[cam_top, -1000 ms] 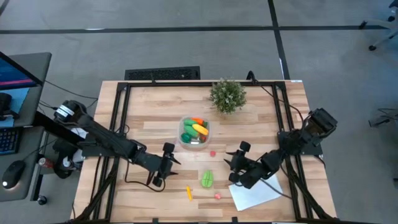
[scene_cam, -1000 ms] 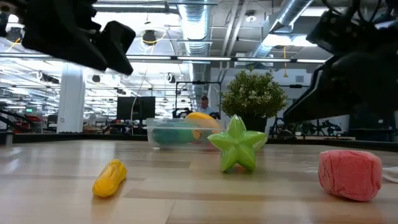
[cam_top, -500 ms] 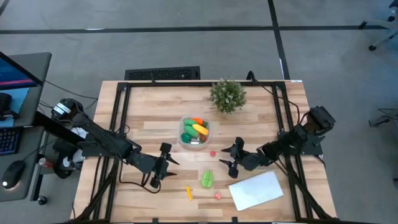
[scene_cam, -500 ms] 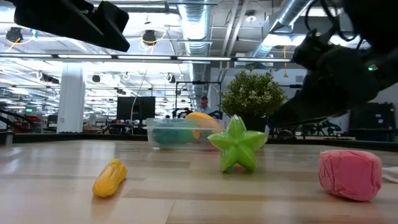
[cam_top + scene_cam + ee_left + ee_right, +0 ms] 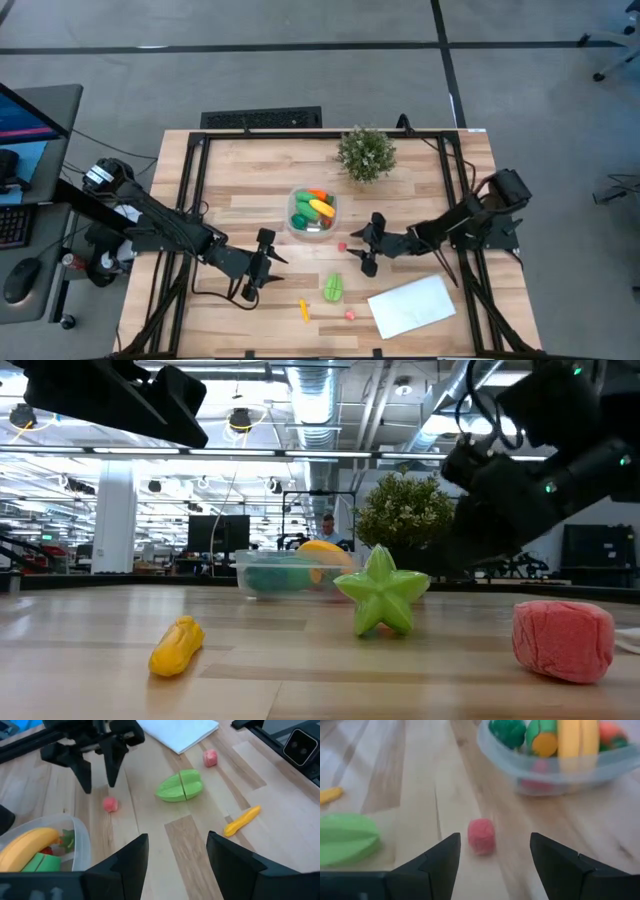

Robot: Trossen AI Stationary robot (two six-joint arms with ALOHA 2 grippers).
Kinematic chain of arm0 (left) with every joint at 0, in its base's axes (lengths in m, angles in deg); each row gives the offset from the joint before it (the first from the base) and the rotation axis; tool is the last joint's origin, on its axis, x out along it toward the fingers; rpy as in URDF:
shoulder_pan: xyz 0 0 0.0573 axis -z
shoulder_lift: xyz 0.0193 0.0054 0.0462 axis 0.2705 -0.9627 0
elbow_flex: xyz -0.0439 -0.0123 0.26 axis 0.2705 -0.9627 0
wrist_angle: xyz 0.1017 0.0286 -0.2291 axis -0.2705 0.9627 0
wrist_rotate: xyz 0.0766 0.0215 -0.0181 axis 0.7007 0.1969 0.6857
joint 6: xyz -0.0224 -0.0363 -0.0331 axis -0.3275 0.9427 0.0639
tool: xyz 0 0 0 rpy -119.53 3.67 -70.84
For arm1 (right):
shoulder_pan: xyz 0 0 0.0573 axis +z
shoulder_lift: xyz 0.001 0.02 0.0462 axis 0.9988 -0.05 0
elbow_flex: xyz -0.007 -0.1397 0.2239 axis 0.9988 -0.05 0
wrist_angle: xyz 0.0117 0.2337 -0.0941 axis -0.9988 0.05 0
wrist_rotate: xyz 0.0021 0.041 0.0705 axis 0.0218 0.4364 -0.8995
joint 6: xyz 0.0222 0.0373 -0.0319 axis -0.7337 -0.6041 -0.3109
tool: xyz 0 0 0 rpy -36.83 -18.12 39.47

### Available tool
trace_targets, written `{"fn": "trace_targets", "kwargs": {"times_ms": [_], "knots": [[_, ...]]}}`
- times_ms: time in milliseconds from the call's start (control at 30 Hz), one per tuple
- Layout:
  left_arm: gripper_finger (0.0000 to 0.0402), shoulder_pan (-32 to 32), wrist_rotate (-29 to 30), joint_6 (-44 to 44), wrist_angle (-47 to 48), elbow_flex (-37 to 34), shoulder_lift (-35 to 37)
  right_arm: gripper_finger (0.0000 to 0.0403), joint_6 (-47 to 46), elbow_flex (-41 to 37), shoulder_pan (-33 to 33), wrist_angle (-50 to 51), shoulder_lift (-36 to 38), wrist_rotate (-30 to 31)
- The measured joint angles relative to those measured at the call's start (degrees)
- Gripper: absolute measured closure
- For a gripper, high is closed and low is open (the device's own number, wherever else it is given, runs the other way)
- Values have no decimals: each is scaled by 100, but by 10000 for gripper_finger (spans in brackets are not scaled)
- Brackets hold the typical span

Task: Pick and placing Produce into tupperware
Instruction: Put the top pink peach into the transparent container

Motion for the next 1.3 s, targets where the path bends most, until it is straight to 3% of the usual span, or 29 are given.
{"fn": "trace_targets", "kwargs": {"times_ms": [200,367,533,933,1300], "knots": [[210,0,4,33,30,0,0,170,188,230,-126,-448,-783,-316],[210,-1,4,83,100,0,0,171,289,392,-223,-605,-999,-534],[210,0,30,131,189,0,0,184,289,391,-332,-617,-999,-626],[210,0,40,238,195,-17,0,260,312,389,-330,-635,-999,-675],[210,0,42,262,192,-21,0,287,393,389,-330,-646,-999,-675]]}}
